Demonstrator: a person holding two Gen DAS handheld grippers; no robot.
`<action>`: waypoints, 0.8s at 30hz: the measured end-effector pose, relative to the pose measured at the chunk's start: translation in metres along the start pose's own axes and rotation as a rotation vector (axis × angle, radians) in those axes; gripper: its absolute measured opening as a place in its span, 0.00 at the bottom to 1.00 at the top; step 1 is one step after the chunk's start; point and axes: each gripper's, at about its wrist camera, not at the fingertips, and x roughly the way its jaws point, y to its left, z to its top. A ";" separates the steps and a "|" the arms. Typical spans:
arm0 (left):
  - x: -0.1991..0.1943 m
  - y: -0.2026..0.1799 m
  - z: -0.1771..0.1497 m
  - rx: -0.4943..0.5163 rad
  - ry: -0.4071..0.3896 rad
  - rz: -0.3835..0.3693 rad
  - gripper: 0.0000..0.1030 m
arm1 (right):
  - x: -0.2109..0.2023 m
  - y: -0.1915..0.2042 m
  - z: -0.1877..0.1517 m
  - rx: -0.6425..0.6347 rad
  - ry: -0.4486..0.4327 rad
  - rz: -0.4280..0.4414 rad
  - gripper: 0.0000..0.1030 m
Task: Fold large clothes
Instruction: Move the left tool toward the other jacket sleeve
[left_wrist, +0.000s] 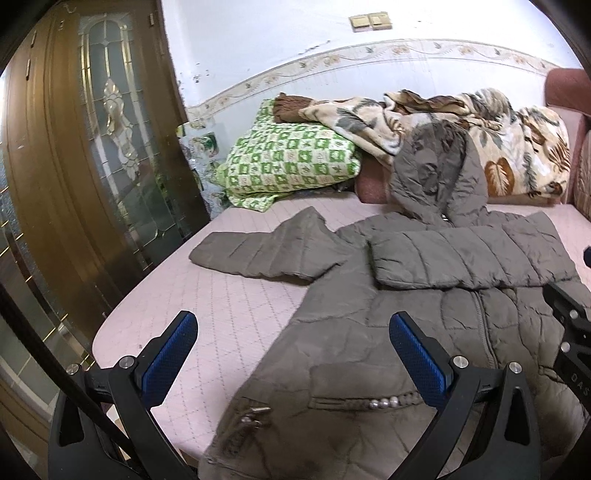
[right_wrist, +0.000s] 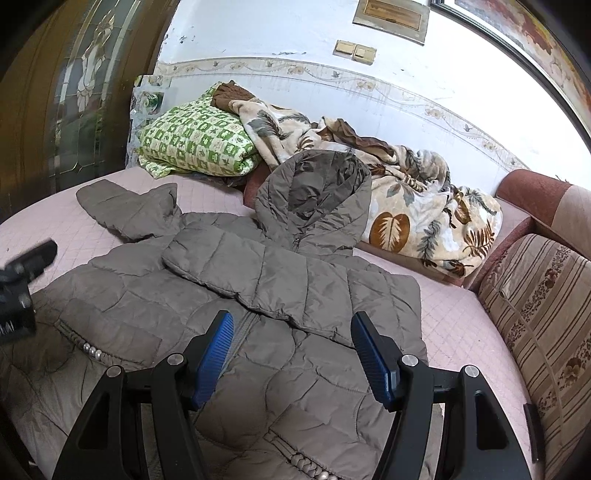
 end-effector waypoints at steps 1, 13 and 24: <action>0.001 0.003 0.001 -0.005 0.001 0.005 1.00 | 0.001 0.000 0.000 -0.001 0.001 0.000 0.68; 0.014 0.028 0.000 -0.047 0.027 0.049 1.00 | 0.009 0.010 -0.002 -0.019 0.017 0.010 0.68; 0.030 0.041 0.006 -0.068 0.053 0.059 1.00 | 0.015 0.014 -0.005 -0.024 0.033 0.019 0.68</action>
